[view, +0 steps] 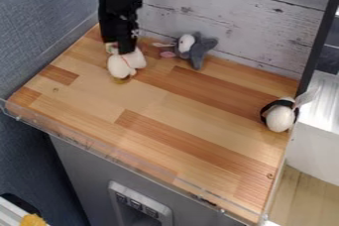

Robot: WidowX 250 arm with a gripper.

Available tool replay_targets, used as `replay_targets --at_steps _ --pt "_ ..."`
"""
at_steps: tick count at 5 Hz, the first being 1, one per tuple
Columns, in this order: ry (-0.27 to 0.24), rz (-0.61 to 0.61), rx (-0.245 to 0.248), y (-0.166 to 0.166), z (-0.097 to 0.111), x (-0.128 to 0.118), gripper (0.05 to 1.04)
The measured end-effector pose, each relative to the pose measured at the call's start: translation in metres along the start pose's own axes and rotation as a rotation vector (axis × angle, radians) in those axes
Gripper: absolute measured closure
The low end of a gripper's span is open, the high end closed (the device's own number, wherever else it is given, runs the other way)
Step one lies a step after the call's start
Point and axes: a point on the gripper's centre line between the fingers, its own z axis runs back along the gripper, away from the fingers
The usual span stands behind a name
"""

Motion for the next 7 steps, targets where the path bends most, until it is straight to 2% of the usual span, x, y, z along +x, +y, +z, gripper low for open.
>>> replay_targets --at_steps 1,3,4,5,6,7 --pt "-0.018 -0.005 0.016 0.002 -0.003 0.002 0.083" --pt "-0.007 -0.200 0.010 -0.001 -0.027 0.019 0.087" --pt "-0.009 -0.263 0.015 0.001 -0.028 0.023 0.086" --pt "-0.013 -0.272 0.022 0.002 -0.029 0.028 0.158" --pt "-0.013 -0.232 0.023 0.005 -0.030 0.031 0.411" --pt "-0.015 -0.162 0.020 0.005 -0.030 0.032 0.546"
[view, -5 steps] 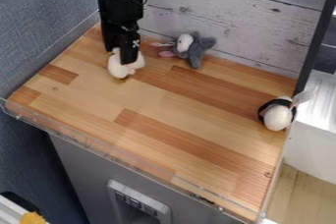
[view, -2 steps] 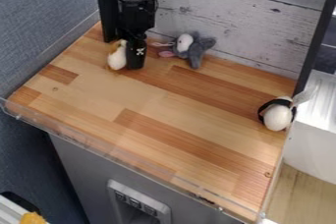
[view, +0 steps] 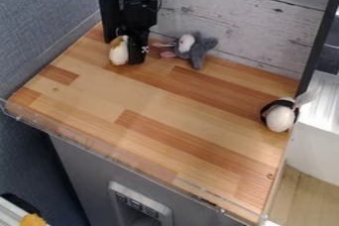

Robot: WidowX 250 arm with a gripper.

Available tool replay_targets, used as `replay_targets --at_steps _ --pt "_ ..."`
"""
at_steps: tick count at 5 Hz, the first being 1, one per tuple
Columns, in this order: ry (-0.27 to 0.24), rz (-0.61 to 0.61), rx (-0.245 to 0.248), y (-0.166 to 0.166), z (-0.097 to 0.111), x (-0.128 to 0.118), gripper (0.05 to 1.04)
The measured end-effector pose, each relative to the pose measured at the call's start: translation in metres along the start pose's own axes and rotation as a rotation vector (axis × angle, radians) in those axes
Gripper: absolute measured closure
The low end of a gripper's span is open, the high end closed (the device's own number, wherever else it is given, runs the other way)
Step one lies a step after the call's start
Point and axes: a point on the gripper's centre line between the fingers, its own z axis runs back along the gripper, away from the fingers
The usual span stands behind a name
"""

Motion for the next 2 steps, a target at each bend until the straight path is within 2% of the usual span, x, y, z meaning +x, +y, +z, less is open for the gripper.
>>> replay_targets --at_steps 2 --pt "-0.002 0.088 -0.015 0.0002 0.0022 -0.0001 0.580"
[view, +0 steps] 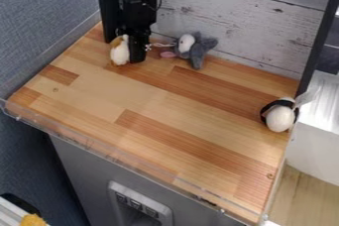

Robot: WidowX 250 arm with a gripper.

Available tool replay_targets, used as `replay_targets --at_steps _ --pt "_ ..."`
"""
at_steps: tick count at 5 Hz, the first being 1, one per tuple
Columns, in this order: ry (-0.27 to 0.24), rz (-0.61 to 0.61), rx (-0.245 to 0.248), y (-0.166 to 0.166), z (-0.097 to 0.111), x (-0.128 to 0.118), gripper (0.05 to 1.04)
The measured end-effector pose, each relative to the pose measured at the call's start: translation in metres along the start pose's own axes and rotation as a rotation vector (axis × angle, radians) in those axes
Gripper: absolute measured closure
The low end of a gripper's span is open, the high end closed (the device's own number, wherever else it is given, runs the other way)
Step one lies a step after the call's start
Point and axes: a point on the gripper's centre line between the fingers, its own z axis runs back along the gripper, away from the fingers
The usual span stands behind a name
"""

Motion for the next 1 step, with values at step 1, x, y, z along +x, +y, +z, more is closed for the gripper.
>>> replay_targets --at_steps 1 --pt "0.008 -0.001 -0.014 -0.0009 0.0029 -0.0011 0.581"
